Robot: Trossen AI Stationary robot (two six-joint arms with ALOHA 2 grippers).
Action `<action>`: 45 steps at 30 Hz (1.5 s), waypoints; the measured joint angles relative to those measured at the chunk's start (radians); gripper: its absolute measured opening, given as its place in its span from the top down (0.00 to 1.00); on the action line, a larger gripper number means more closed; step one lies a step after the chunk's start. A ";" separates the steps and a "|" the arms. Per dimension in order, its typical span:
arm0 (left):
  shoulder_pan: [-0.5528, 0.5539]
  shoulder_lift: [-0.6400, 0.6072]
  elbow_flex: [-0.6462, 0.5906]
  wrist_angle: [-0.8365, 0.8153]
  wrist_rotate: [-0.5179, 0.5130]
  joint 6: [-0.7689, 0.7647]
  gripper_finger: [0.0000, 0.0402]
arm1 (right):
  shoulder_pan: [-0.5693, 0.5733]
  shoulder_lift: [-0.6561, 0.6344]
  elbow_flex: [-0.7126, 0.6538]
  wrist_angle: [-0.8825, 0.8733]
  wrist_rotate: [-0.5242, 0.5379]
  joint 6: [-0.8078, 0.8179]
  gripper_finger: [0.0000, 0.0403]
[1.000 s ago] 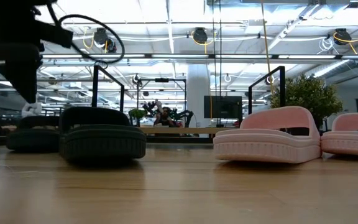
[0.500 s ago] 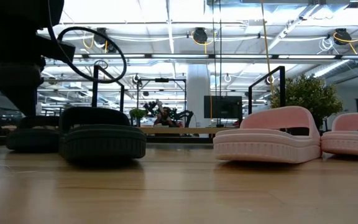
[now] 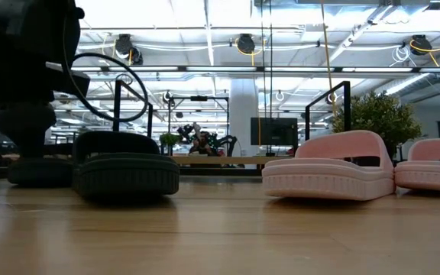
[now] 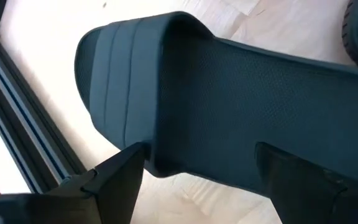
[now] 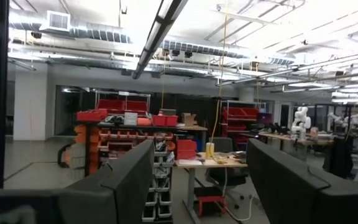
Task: Pick and place slides into the shelf
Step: Put the top black slipper on the shelf
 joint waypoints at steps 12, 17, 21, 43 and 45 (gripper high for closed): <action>0.058 0.000 -0.004 0.000 -0.078 0.043 0.23 | 0.000 0.017 0.000 0.000 0.000 0.020 0.39; 0.098 0.000 -0.004 -0.004 -0.087 0.085 0.23 | 0.000 0.030 0.000 0.000 0.000 0.020 0.39; 0.121 0.000 -0.004 -0.005 -0.109 0.098 0.23 | 0.000 0.037 0.000 0.000 0.000 0.020 0.39; 0.123 0.003 0.049 -0.007 0.035 0.176 0.23 | 0.000 0.041 0.000 0.000 0.000 0.046 0.39; 0.123 0.003 0.069 -0.004 0.025 0.189 0.23 | 0.000 0.045 0.000 -0.001 0.000 0.045 0.39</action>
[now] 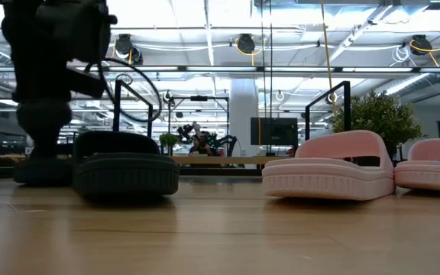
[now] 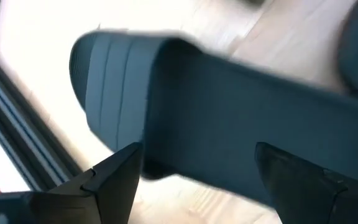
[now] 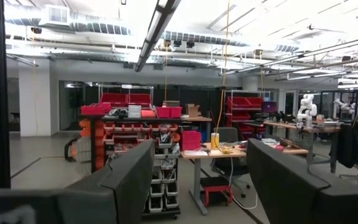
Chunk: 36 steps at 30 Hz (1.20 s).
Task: Pick and place slides into the shelf
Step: Put the top black slipper on the shelf
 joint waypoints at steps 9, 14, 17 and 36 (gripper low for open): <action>-0.004 0.000 0.058 -0.007 -0.099 0.005 0.23 | 0.000 0.041 0.000 -0.025 -0.001 -0.001 0.39; -0.004 0.000 0.058 -0.009 -0.093 0.001 0.23 | 0.000 0.064 0.000 -0.048 -0.004 -0.002 0.39; -0.005 0.000 0.058 -0.012 -0.059 -0.014 0.23 | 0.000 0.076 0.000 -0.061 -0.004 -0.003 0.39; -0.189 -0.001 0.058 -0.080 0.082 -0.261 0.23 | 0.000 0.079 0.000 -0.060 -0.004 -0.003 0.39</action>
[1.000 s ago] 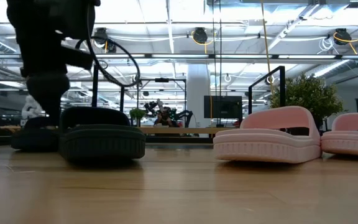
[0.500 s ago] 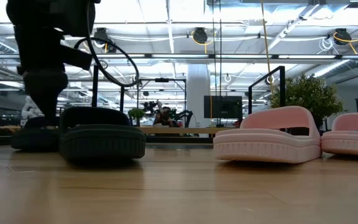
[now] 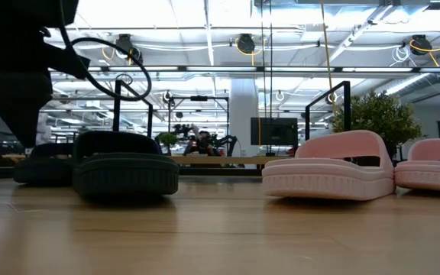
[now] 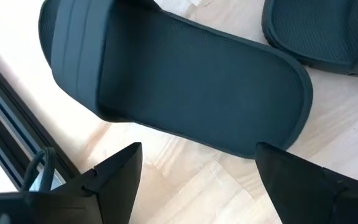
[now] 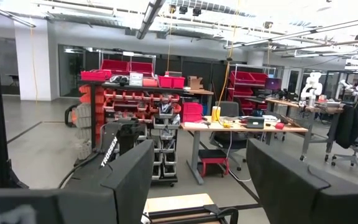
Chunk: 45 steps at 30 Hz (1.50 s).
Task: Pick and place slides into the shelf
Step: Put the top black slipper on the shelf
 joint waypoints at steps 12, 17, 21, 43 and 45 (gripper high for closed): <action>0.068 0.007 0.000 -0.064 -0.164 0.057 0.23 | 0.000 0.000 0.000 0.000 0.000 0.000 0.39; 0.131 0.055 0.000 -0.059 -0.187 0.151 0.23 | 0.000 0.000 0.000 -0.001 0.000 0.000 0.39; 0.169 0.139 0.000 -0.053 -0.190 0.212 0.23 | 0.000 0.000 0.000 -0.003 0.000 0.000 0.39; 0.236 0.285 0.000 -0.089 -0.292 0.185 0.58 | 0.000 0.007 0.000 -0.014 0.000 0.000 0.39; 0.246 0.285 0.000 -0.087 -0.299 0.194 0.66 | 0.000 0.009 0.000 -0.021 0.000 0.000 0.39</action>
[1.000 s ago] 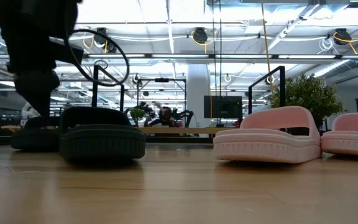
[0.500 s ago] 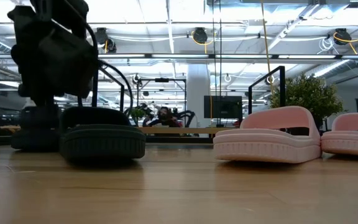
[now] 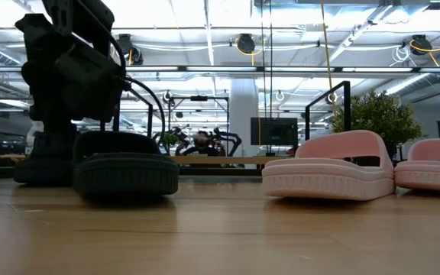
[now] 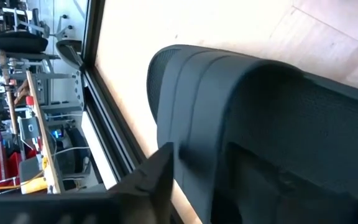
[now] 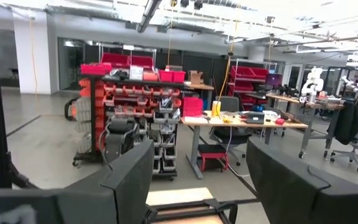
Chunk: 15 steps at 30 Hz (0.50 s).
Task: Pick and place slides into the shelf
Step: Put the top black slipper on the shelf
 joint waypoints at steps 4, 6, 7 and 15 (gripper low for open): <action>0.018 0.000 0.000 0.011 -0.004 0.034 0.77 | 0.000 0.005 0.000 -0.010 0.000 0.000 0.39; 0.025 0.000 0.000 0.011 -0.006 0.036 0.81 | 0.000 0.005 0.000 -0.011 0.000 0.000 0.39; 0.029 0.000 0.000 0.011 -0.006 0.036 0.82 | 0.000 0.005 0.000 -0.011 0.000 0.000 0.39; 0.039 0.000 0.000 0.011 -0.007 0.019 0.91 | 0.000 0.005 0.000 -0.020 0.000 0.000 0.39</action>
